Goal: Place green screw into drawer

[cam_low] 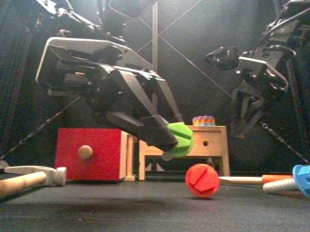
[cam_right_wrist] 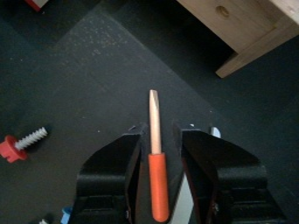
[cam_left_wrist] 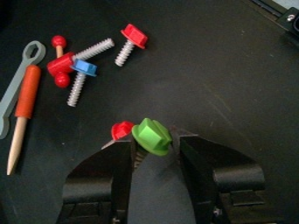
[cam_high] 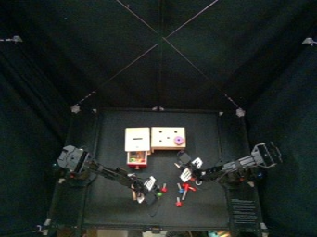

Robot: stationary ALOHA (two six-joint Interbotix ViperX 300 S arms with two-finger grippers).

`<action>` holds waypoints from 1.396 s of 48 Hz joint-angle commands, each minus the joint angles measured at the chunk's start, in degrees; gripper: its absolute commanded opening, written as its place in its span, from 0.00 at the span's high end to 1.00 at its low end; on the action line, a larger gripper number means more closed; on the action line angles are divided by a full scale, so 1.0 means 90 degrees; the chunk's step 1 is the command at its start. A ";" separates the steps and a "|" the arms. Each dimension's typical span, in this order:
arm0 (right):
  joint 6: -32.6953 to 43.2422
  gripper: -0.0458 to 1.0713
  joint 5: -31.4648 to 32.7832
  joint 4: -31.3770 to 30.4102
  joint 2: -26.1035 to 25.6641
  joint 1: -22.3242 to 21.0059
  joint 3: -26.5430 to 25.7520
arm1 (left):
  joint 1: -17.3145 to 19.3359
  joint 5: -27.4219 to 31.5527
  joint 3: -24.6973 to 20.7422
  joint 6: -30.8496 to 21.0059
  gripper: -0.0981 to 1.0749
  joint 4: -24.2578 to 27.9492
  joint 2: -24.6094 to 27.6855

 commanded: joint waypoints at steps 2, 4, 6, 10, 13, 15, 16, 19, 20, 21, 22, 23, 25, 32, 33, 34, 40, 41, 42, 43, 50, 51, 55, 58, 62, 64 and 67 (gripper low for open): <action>0.0010 0.32 0.0000 -0.0020 -0.0078 -0.0010 -0.0059 | 0.0020 0.0000 0.0039 -0.0029 0.28 -0.0049 -0.0420; 0.0010 0.32 0.0000 -0.0020 -0.0068 -0.0010 -0.0059 | 0.0020 0.0010 0.0107 -0.0029 0.28 -0.0068 -0.0518; 0.0010 0.32 0.0000 -0.0020 -0.0068 -0.0010 -0.0049 | 0.0020 0.0020 0.0166 -0.0039 0.28 -0.0117 -0.0625; 0.0020 0.32 0.0000 -0.0020 -0.0068 -0.0010 -0.0049 | 0.0068 0.0020 0.0322 -0.0029 0.28 -0.0273 -0.0879; 0.0020 0.32 0.0000 -0.0020 -0.0059 0.0000 -0.0049 | 0.0117 0.0020 0.0449 -0.0039 0.28 -0.0410 -0.1025; 0.0029 0.32 0.0000 -0.0010 -0.0059 -0.0010 -0.0049 | 0.0137 0.0000 0.0566 -0.0039 0.28 -0.0557 -0.1143; 0.0029 0.32 -0.0010 -0.0020 -0.0049 -0.0010 -0.0059 | 0.0166 -0.0029 0.0635 -0.0039 0.28 -0.0625 -0.1201; 0.0039 0.32 -0.0049 -0.0020 -0.0049 -0.0010 -0.0078 | 0.0225 -0.0107 0.0791 -0.0049 0.28 -0.0879 -0.1377; 0.0039 0.32 -0.0068 -0.0020 -0.0039 -0.0010 -0.0088 | 0.0244 -0.0146 0.0840 -0.0049 0.28 -0.0977 -0.1436; 0.0029 0.32 -0.0088 -0.0020 -0.0029 -0.0010 -0.0088 | 0.0283 -0.0225 0.0918 -0.0039 0.28 -0.1143 -0.1533; 0.0029 0.32 -0.0098 -0.0020 -0.0029 -0.0010 -0.0098 | 0.0303 -0.0293 0.0986 -0.0039 0.28 -0.1230 -0.1592; 0.0020 0.32 -0.0098 -0.0029 -0.0020 -0.0010 -0.0107 | 0.0313 -0.0361 0.1035 -0.0029 0.28 -0.1318 -0.1641; 0.0020 0.32 -0.0107 -0.0029 -0.0010 -0.0010 -0.0127 | 0.0361 -0.0527 0.1152 -0.0020 0.28 -0.1465 -0.1758; 0.0020 0.32 -0.0107 -0.0059 0.0010 -0.0010 -0.0146 | 0.0576 -0.1025 0.1602 -0.0010 0.28 -0.1592 -0.2227; 0.0020 0.32 -0.0107 -0.0049 0.0020 -0.0010 -0.0146 | 0.0615 -0.1094 0.1660 -0.0010 0.28 -0.1602 -0.2275; 0.0020 0.32 -0.0107 -0.0049 0.0029 -0.0010 -0.0137 | 0.0664 -0.1143 0.1709 -0.0010 0.28 -0.1602 -0.2344; 0.0020 0.32 -0.0117 -0.0049 0.0098 -0.0010 -0.0146 | 0.0977 -0.1396 0.2090 -0.0010 0.28 -0.1592 -0.2764; 0.0020 0.32 -0.0117 -0.0049 0.0107 -0.0010 -0.0146 | 0.1094 -0.1465 0.2187 -0.0010 0.28 -0.1592 -0.2861; 0.0020 0.32 -0.0127 -0.0049 0.0127 -0.0010 -0.0146 | 0.1162 -0.1514 0.2246 -0.0010 0.28 -0.1592 -0.2920; 0.0020 0.32 -0.0127 -0.0049 0.0137 -0.0010 -0.0146 | 0.1230 -0.1563 0.2314 0.0000 0.28 -0.1592 -0.2988; 0.0020 0.32 -0.0127 -0.0049 0.0146 -0.0010 -0.0137 | 0.1689 -0.1895 0.2764 0.0020 0.28 -0.1592 -0.3350; 0.0020 0.32 -0.0117 -0.0049 0.0156 -0.0020 -0.0137 | 0.1738 -0.1953 0.2812 0.0020 0.28 -0.1592 -0.3389; 0.0020 0.32 -0.0127 -0.0020 0.0156 -0.0010 -0.0137 | 0.1865 -0.2168 0.2988 0.0010 0.28 -0.1592 -0.3516; 0.0020 0.32 -0.0127 -0.0020 0.0156 -0.0010 -0.0146 | 0.1953 -0.2295 0.3115 0.0020 0.28 -0.1592 -0.3604; 0.0020 0.32 -0.0117 -0.0020 0.0156 -0.0010 -0.0166 | 0.2090 -0.2334 0.3271 0.0020 0.28 -0.1592 -0.3643; 0.0020 0.32 -0.0127 -0.0029 0.0156 -0.0020 -0.0176 | 0.2148 -0.2334 0.3330 0.0010 0.28 -0.1602 -0.3623; 0.0020 0.32 -0.0117 -0.0020 0.0166 -0.0010 -0.0186 | 0.2236 -0.2334 0.3418 -0.0010 0.27 -0.1621 -0.3604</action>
